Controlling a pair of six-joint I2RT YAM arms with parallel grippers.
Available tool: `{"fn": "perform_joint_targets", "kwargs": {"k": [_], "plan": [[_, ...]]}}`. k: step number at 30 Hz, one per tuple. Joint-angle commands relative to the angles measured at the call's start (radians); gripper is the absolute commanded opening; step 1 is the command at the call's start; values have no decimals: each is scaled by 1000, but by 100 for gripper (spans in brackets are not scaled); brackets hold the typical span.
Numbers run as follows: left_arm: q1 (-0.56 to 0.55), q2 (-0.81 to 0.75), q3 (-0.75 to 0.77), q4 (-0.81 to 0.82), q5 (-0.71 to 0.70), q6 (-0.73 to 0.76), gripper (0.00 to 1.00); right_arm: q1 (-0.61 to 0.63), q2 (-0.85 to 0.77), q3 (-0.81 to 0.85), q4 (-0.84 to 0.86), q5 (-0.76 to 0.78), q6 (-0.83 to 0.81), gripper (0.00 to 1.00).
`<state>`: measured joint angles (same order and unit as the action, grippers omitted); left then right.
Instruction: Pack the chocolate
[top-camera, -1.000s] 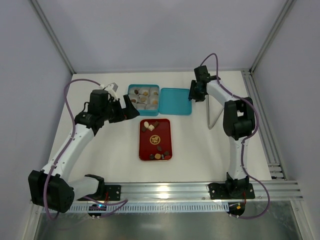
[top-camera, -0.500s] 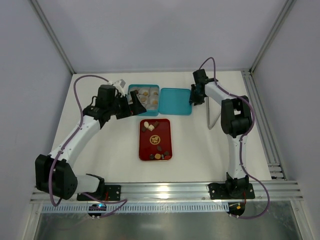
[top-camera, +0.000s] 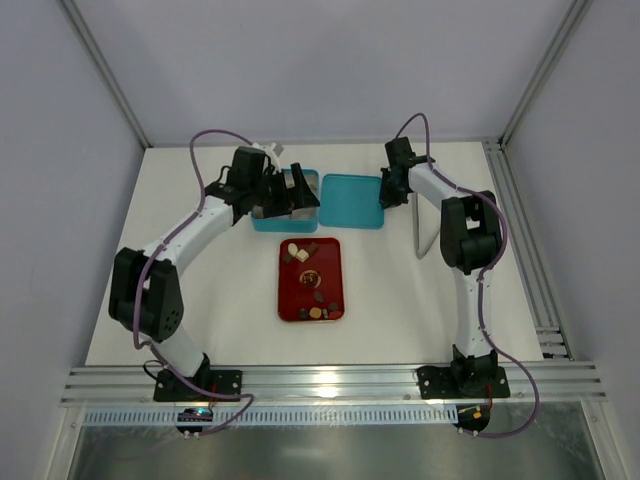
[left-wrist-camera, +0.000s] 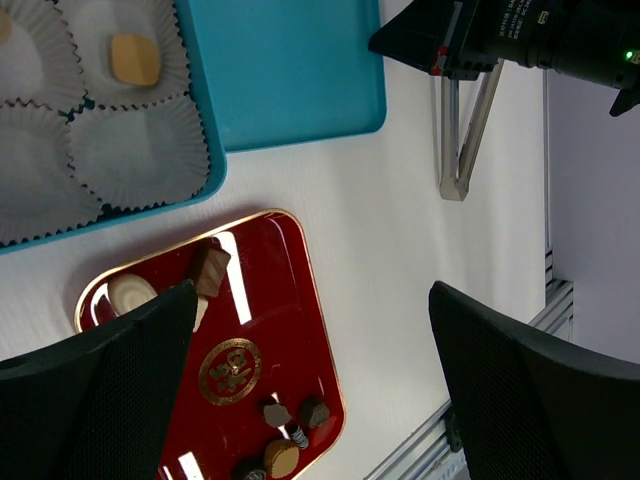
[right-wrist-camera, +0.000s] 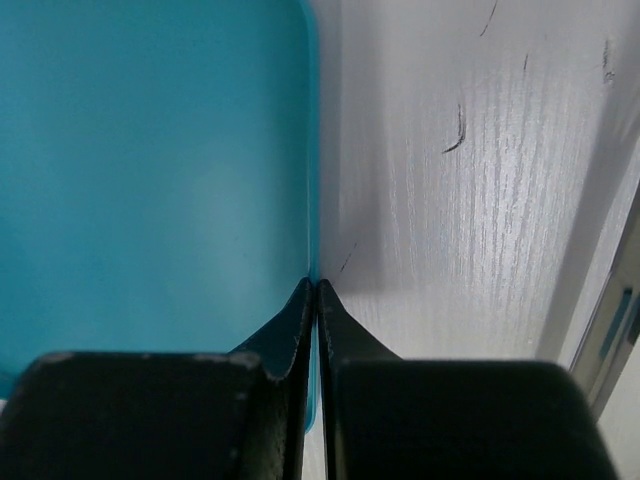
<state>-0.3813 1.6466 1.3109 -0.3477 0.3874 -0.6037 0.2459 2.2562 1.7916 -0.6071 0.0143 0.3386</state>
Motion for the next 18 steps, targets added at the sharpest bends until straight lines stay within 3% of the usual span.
{"fn": "perform_joint_targets", "kwargs": {"k": [1,10,18], "plan": [[-21,70,131,56,36,-13,95,3,-26,31,-16,27,-15,4],[-37,323,330,58,97,-25,94,-39,-136,12,-26,3,-3,4],[-56,435,453,56,126,-33,93,-49,-199,20,-60,26,-15,4]]}}
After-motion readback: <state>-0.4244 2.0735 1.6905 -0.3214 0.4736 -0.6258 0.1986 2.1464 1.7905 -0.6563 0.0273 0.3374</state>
